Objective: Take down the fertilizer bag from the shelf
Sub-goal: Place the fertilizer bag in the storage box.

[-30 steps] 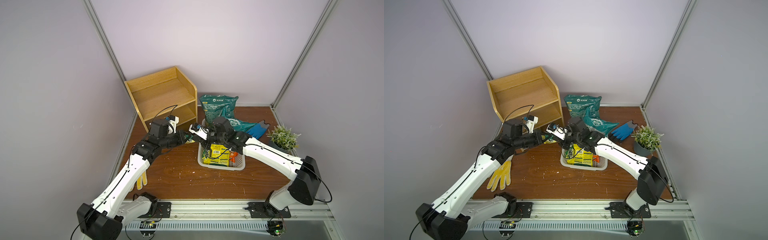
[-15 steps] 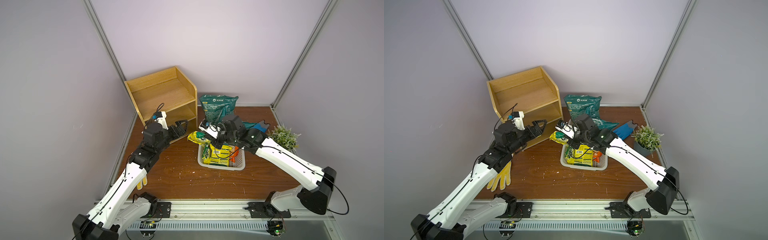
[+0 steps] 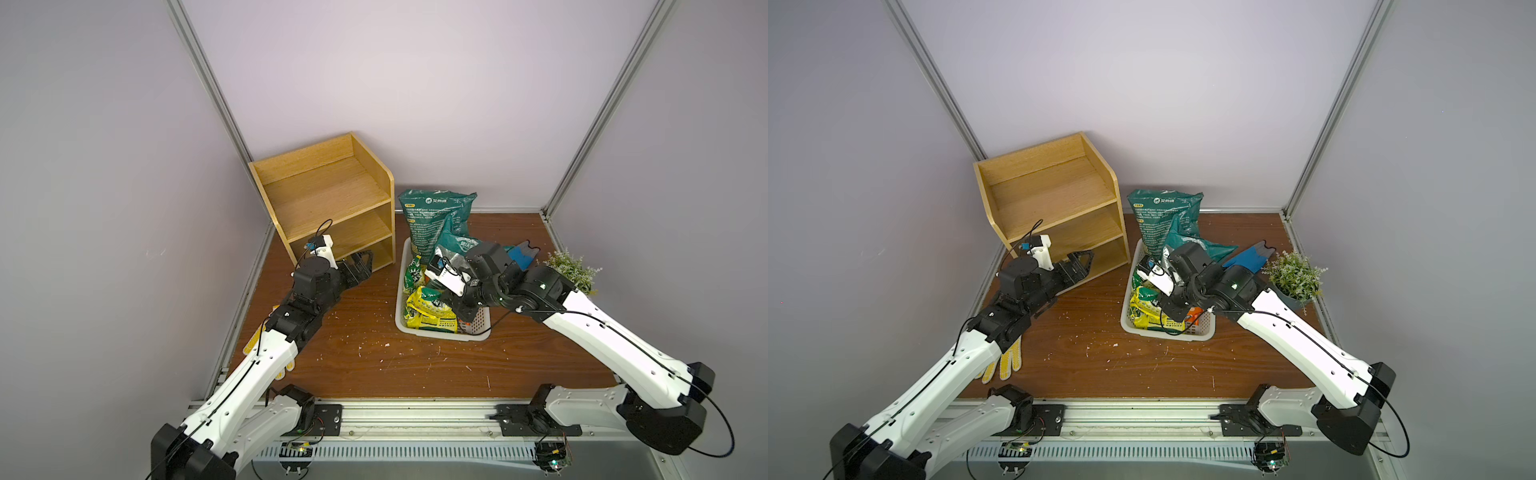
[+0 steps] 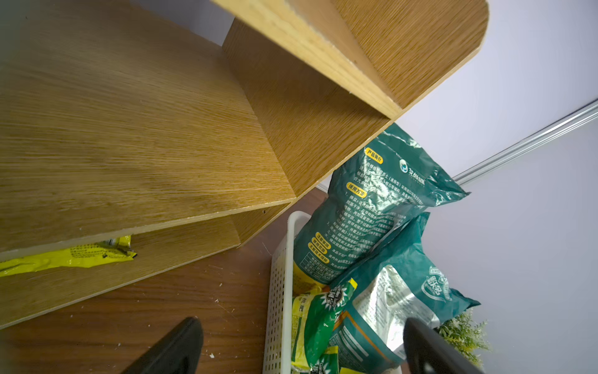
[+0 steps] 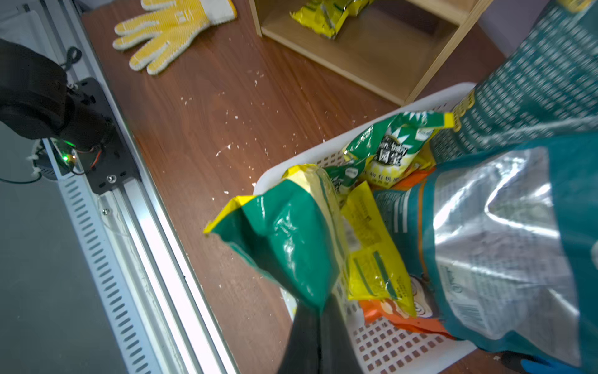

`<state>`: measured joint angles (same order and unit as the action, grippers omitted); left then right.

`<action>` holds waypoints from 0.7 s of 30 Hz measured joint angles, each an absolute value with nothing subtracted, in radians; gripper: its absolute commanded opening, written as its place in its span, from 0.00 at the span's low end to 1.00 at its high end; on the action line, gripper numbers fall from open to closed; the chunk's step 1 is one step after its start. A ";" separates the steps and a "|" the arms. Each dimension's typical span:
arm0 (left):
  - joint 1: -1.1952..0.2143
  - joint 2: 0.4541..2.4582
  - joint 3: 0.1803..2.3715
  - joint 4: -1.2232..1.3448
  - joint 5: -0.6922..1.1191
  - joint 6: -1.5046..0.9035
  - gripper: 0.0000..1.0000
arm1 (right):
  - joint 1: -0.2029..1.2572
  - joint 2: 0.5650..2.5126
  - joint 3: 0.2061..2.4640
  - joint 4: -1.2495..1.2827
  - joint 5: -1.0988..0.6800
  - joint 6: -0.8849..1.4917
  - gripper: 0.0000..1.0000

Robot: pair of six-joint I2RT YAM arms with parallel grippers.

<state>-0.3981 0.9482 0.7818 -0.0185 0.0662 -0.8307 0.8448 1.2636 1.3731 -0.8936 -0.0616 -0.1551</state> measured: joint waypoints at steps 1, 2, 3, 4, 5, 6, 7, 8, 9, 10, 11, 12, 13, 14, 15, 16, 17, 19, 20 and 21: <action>-0.398 0.949 0.781 -0.015 0.067 -0.835 1.00 | 0.845 1.267 1.347 -0.897 -0.060 -0.153 0.00; -0.398 0.949 0.778 -0.010 0.068 -0.839 1.00 | 0.845 1.274 1.322 -0.898 -0.057 -0.152 0.00; -0.398 0.948 0.774 -0.003 0.068 -0.844 1.00 | 0.845 1.282 1.305 -0.902 -0.053 -0.152 0.00; -0.398 0.946 0.767 0.001 0.069 -0.848 1.00 | 0.845 1.295 1.288 -0.907 -0.046 -0.152 0.00; -0.398 0.941 0.757 0.002 0.069 -0.854 1.00 | 0.845 1.311 1.275 -0.913 -0.034 -0.152 0.00; -0.398 0.937 0.749 0.002 0.069 -0.858 1.00 | 0.845 1.327 1.270 -0.918 -0.023 -0.154 0.00; -0.398 0.930 0.738 0.001 0.068 -0.862 1.00 | 0.845 1.345 1.267 -0.918 -0.011 -0.156 0.00; -0.398 0.923 0.728 -0.001 0.068 -0.865 1.00 | 0.845 1.364 1.267 -0.918 -0.001 -0.159 0.00; -0.398 0.917 0.722 -0.001 0.067 -0.868 1.00 | 0.845 1.378 1.267 -0.915 0.008 -0.162 0.00; -0.398 0.911 0.715 -0.001 0.066 -0.871 1.00 | 0.845 1.390 1.267 -0.910 0.019 -0.169 0.00; -0.398 0.905 0.709 0.000 0.066 -0.873 1.00 | 0.847 1.401 1.267 -0.904 0.027 -0.175 0.00; -0.398 0.900 0.704 0.000 0.066 -0.877 1.00 | 0.849 1.411 1.267 -0.898 0.033 -0.179 0.00; -0.398 0.897 0.700 0.000 0.066 -0.881 1.00 | 0.850 1.419 1.267 -0.887 0.040 -0.183 0.00; -0.398 0.896 0.697 0.000 0.066 -0.883 1.00 | 0.851 1.428 1.267 -0.876 0.044 -0.184 0.00; -0.398 0.895 0.693 0.001 0.066 -0.886 1.00 | 0.851 1.439 1.267 -0.863 0.044 -0.186 0.00; -0.398 0.893 0.688 0.001 0.066 -0.887 1.00 | 0.851 1.451 1.267 -0.851 0.044 -0.186 0.00; -0.398 0.891 0.682 -0.001 0.066 -0.888 1.00 | 0.851 1.464 1.266 -0.839 0.043 -0.186 0.00; -0.398 0.884 0.662 -0.004 0.061 -0.889 1.00 | 0.853 1.493 1.266 -0.815 0.040 -0.186 0.00; -0.398 0.880 0.653 -0.006 0.058 -0.890 1.00 | 0.855 1.503 1.266 -0.804 0.041 -0.186 0.00; -0.398 0.875 0.638 -0.012 0.050 -0.892 1.00 | 0.857 1.511 1.264 -0.798 0.044 -0.186 0.02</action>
